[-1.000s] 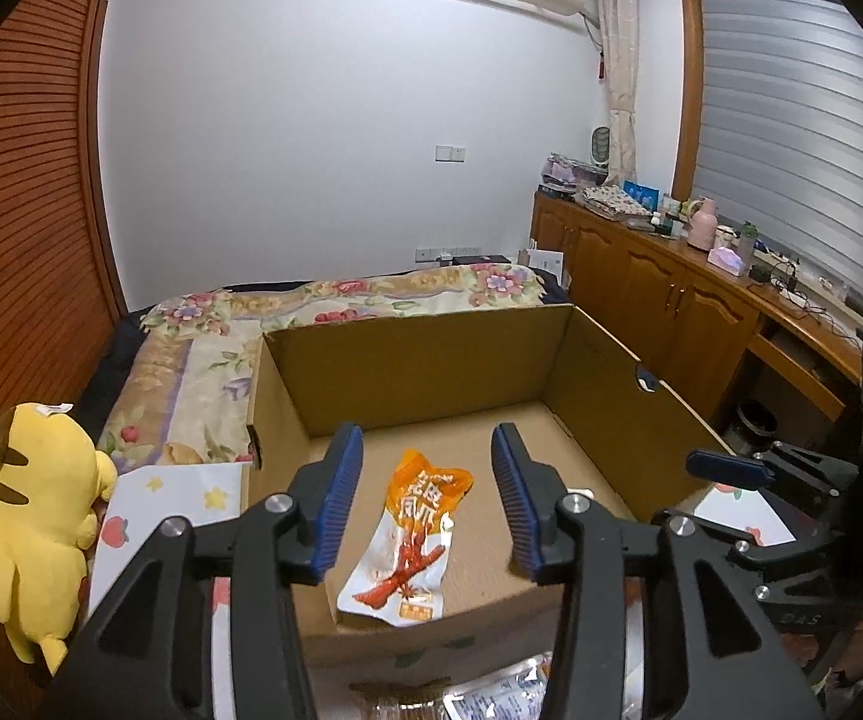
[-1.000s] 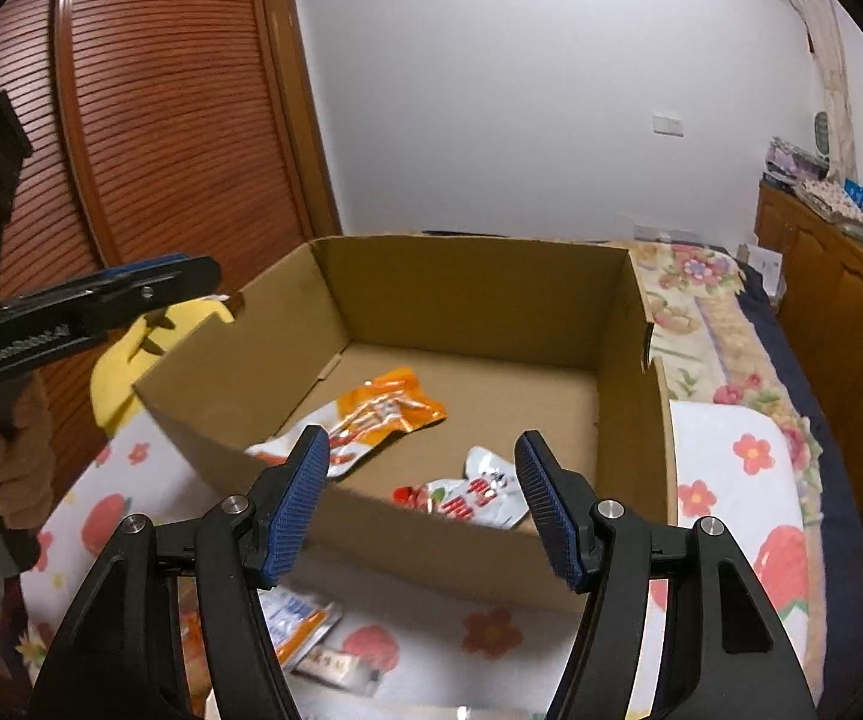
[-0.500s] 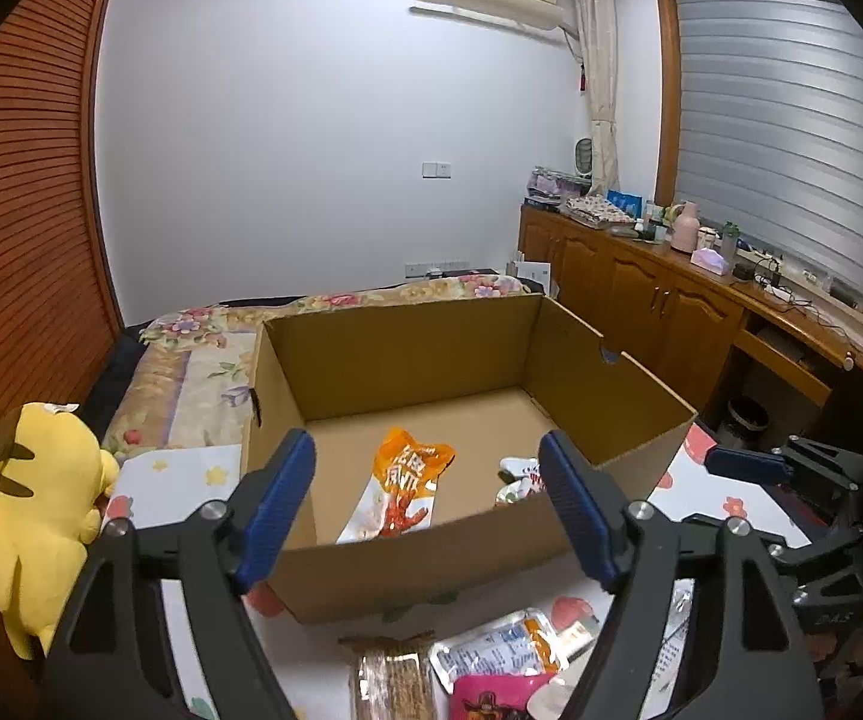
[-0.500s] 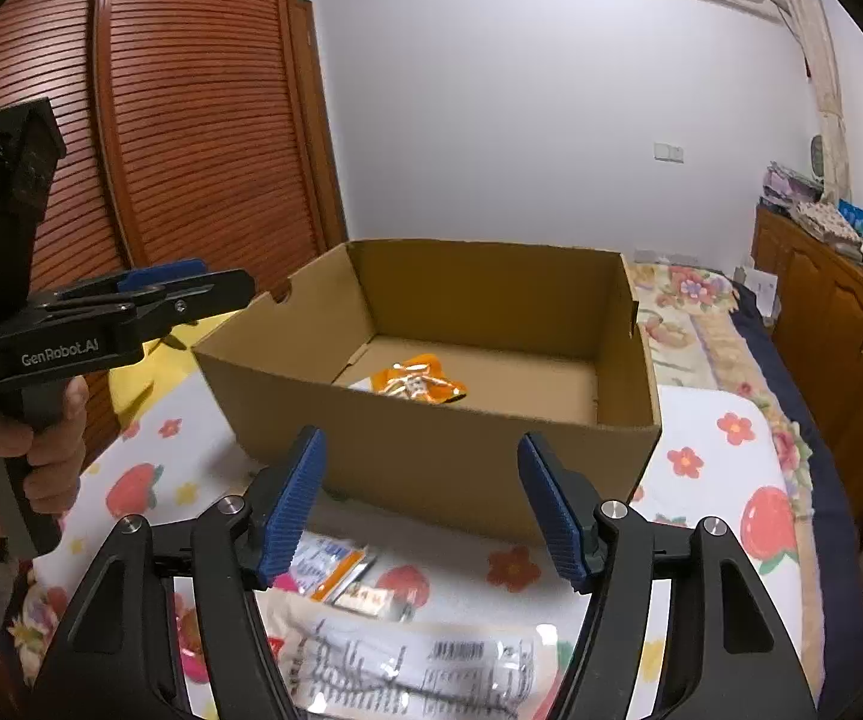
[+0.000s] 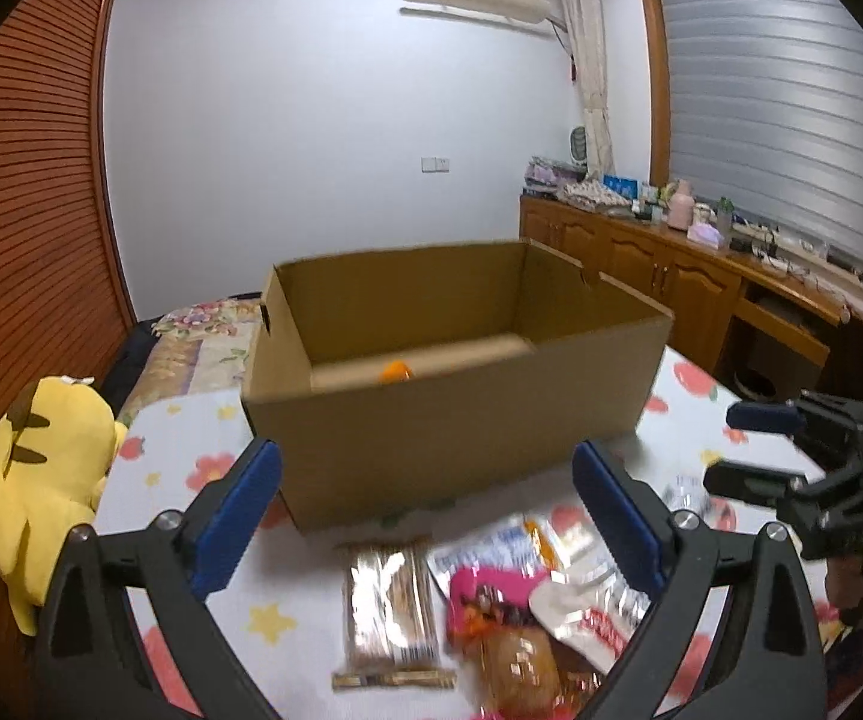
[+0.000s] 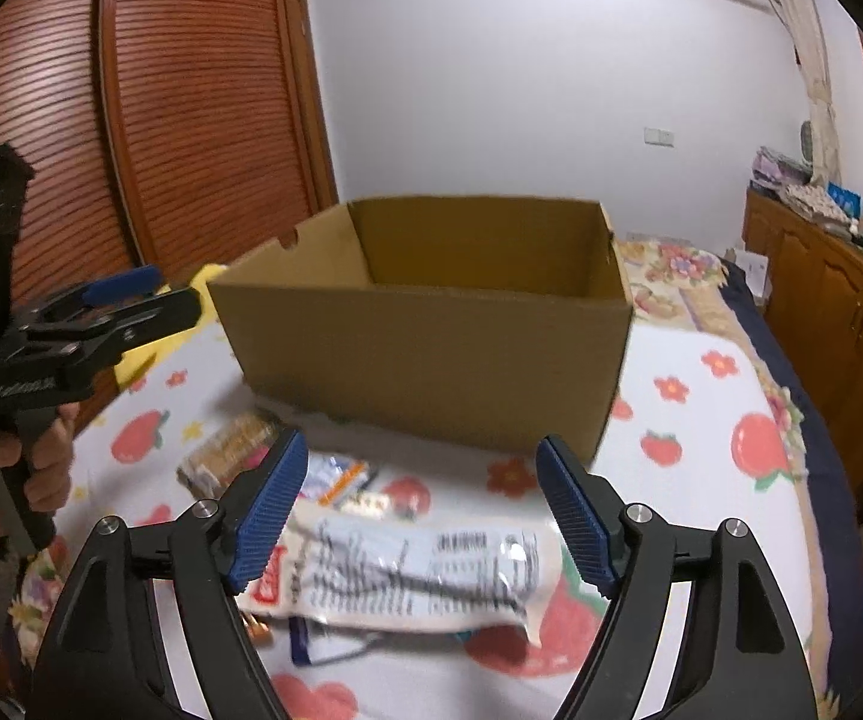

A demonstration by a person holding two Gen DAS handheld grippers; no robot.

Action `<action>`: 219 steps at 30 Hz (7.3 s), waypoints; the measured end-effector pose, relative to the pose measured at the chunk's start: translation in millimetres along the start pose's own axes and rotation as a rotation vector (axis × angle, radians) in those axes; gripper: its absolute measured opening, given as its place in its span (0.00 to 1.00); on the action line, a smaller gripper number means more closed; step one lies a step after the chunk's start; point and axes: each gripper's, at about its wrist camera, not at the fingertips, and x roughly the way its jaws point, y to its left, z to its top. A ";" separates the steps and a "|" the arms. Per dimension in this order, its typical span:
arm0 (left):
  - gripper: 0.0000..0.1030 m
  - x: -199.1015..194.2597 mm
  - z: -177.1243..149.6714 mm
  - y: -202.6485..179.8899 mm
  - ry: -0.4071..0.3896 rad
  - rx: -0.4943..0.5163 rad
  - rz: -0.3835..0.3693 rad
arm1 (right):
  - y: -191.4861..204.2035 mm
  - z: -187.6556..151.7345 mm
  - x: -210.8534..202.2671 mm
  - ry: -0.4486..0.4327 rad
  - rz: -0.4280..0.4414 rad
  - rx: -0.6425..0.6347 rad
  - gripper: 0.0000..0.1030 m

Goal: Organize snacks
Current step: 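Move both tools back toward the remaining snacks on the table, then grasp the pink braised-egg packet with the left tool while the right tool grasps the white printed packet, then lift both held packets and carry them over the box, then open both tools to release the packets into the box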

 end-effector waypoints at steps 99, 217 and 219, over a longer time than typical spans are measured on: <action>0.36 8.1 -93.5 -24.6 0.247 -0.078 -0.134 | -38.4 -22.5 71.8 0.207 0.005 0.266 0.20; 0.62 79.9 60.3 41.5 0.102 -0.080 0.002 | -24.2 130.7 124.0 0.021 -0.201 -0.124 0.04; 0.67 73.9 58.3 37.9 0.086 -0.062 -0.002 | -25.8 126.4 119.6 0.021 -0.180 -0.114 0.04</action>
